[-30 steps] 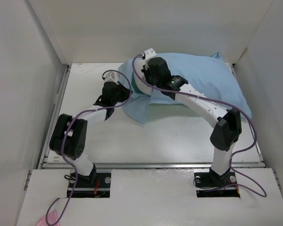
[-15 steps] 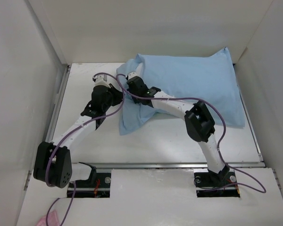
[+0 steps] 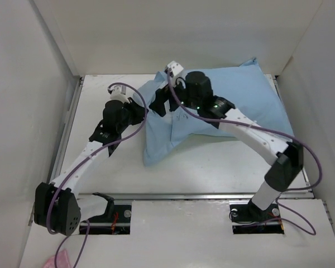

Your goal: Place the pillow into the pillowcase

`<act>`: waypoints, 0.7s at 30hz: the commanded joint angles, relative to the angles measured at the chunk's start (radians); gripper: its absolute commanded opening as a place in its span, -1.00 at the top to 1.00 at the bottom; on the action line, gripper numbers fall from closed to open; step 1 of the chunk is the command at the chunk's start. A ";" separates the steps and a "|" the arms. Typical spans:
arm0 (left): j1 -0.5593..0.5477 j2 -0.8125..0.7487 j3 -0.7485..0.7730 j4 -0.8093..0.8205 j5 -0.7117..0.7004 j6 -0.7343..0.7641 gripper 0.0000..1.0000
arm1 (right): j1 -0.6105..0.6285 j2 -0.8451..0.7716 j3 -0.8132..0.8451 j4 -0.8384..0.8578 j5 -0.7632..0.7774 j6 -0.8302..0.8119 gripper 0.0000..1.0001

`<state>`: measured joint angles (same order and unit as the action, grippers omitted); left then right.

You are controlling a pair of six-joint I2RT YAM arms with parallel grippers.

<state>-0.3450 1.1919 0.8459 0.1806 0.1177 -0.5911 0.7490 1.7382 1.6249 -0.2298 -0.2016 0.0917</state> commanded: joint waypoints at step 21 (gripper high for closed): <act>0.003 -0.285 0.108 -0.216 -0.149 0.077 1.00 | 0.039 0.152 -0.079 -0.068 0.255 0.052 0.26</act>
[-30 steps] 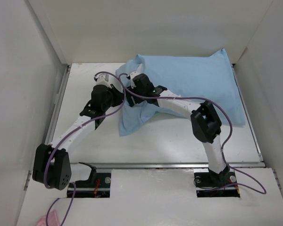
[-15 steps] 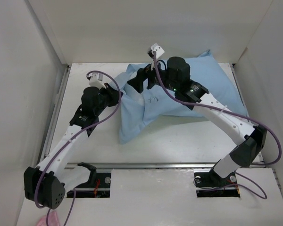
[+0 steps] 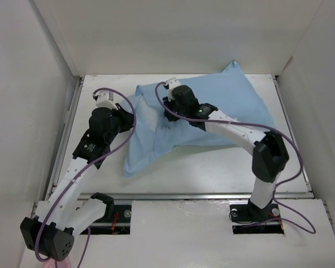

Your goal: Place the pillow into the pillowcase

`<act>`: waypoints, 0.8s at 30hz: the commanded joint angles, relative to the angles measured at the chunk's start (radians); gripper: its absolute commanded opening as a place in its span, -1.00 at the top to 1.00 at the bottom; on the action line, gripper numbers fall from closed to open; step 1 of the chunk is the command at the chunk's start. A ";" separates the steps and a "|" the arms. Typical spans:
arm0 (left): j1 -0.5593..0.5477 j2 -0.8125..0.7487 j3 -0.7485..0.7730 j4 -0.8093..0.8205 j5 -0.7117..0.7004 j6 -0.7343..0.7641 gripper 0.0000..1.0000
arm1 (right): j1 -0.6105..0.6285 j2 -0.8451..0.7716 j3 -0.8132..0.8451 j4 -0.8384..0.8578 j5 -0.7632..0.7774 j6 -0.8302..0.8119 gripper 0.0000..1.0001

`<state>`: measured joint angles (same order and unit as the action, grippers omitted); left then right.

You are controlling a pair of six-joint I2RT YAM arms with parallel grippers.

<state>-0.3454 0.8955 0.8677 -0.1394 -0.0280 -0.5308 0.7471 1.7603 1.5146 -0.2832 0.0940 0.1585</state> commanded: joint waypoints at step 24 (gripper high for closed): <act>0.003 0.175 0.166 -0.186 -0.279 -0.144 -0.89 | 0.060 -0.102 -0.070 0.024 -0.157 0.030 -0.02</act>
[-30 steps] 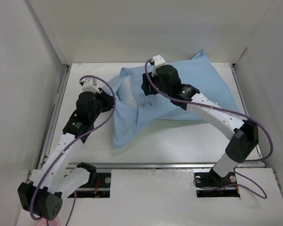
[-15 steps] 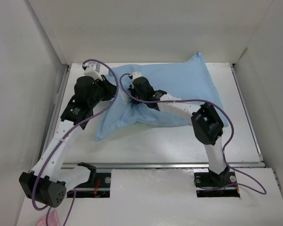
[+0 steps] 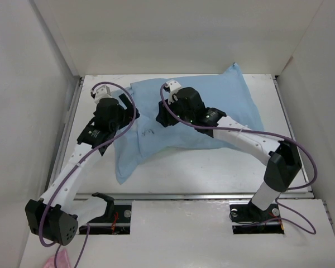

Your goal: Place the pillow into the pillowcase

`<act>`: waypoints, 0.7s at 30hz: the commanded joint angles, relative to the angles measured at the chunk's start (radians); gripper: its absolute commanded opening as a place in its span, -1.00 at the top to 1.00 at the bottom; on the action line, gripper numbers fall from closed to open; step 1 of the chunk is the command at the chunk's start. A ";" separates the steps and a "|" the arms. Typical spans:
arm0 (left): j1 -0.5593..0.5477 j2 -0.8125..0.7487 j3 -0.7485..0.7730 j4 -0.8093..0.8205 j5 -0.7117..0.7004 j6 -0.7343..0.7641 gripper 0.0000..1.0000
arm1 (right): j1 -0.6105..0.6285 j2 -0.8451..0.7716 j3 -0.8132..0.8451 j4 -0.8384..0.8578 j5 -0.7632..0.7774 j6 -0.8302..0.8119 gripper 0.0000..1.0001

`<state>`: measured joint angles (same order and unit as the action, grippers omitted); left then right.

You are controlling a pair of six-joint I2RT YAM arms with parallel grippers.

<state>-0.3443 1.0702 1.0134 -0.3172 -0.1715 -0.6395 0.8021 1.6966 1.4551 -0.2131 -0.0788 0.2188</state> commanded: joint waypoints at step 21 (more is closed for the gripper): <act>0.031 0.317 0.304 -0.064 -0.188 0.098 1.00 | 0.005 -0.081 -0.038 -0.111 0.228 -0.030 -0.02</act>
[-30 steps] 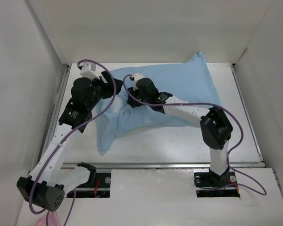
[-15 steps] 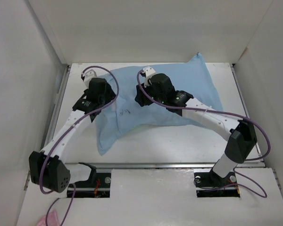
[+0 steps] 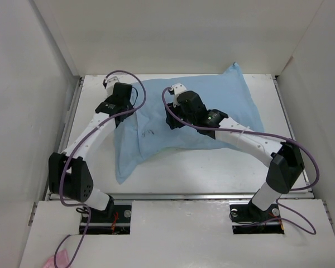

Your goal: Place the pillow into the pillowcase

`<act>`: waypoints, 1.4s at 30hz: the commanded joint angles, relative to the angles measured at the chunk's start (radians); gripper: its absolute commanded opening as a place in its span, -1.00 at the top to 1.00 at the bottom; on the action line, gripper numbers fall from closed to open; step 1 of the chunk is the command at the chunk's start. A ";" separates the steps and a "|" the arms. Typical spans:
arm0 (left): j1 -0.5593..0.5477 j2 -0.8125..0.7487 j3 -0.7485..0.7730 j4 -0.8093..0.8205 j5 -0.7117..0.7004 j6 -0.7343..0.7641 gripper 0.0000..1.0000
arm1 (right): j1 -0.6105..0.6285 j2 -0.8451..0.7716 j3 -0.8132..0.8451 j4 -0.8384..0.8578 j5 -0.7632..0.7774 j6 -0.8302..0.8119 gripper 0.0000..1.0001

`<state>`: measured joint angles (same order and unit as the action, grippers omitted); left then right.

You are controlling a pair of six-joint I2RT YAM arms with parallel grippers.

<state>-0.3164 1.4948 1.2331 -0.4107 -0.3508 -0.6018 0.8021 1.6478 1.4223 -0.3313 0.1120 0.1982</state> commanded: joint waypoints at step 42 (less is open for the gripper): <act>0.458 0.476 0.546 0.016 0.536 0.158 -1.00 | -0.827 0.458 0.741 -0.189 -0.132 0.075 -0.99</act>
<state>0.1413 1.8992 1.6844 -0.3477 0.1062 -0.4438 -0.0032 2.0426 2.0151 -0.4683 0.0433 0.2657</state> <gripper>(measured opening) 0.997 0.993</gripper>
